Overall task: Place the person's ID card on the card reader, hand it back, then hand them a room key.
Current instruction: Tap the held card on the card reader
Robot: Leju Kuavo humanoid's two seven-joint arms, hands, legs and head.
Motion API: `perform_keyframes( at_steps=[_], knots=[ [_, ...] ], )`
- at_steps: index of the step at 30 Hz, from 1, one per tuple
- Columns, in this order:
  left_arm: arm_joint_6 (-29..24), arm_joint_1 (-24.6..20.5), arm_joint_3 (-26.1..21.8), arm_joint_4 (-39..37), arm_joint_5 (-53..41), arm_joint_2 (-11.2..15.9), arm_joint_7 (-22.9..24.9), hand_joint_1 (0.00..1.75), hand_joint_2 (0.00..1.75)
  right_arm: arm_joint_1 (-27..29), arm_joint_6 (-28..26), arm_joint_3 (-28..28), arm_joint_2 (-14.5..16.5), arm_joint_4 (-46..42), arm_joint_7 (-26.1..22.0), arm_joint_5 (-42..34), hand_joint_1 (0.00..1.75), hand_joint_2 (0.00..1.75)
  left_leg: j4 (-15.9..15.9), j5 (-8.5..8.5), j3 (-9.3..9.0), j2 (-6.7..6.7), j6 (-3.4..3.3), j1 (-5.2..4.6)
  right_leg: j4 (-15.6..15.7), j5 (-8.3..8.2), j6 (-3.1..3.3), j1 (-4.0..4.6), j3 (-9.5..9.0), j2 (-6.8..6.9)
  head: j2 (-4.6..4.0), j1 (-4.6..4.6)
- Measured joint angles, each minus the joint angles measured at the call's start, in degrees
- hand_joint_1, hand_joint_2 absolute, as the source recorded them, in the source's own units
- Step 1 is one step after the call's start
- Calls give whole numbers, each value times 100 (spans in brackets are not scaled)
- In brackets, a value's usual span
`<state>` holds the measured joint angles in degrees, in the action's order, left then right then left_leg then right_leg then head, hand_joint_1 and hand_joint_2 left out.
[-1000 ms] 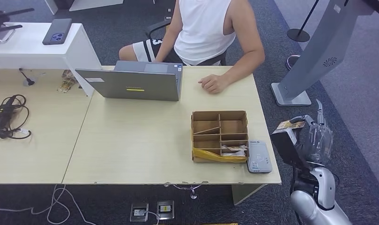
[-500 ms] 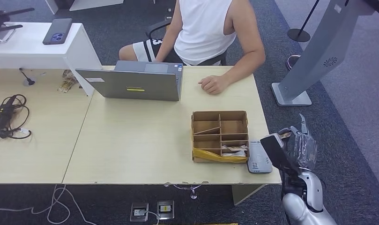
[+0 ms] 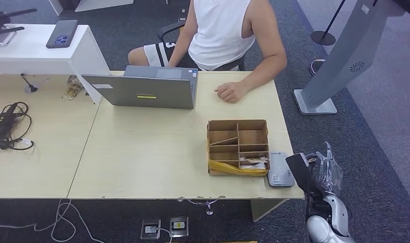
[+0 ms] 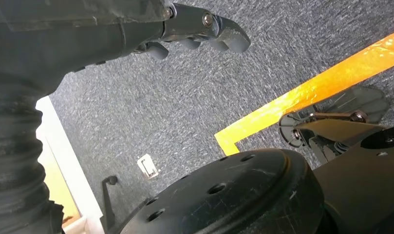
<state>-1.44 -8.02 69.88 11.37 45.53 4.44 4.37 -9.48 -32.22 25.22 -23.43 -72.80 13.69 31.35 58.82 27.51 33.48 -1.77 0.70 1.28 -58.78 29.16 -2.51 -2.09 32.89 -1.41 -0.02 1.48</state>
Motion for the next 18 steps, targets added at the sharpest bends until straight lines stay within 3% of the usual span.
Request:
perform_keyframes(
  at_steps=[18],
  knots=[
    [0, -1, 0, 0, 0, 2, 1, 0, 175, 303, -128, -98, 104, 356, -46, -130, 175, 175, 0, 0, -1, 1, 0, 0, 0, 0, 0, 0, 0, -1, 0, 1]
  ],
)
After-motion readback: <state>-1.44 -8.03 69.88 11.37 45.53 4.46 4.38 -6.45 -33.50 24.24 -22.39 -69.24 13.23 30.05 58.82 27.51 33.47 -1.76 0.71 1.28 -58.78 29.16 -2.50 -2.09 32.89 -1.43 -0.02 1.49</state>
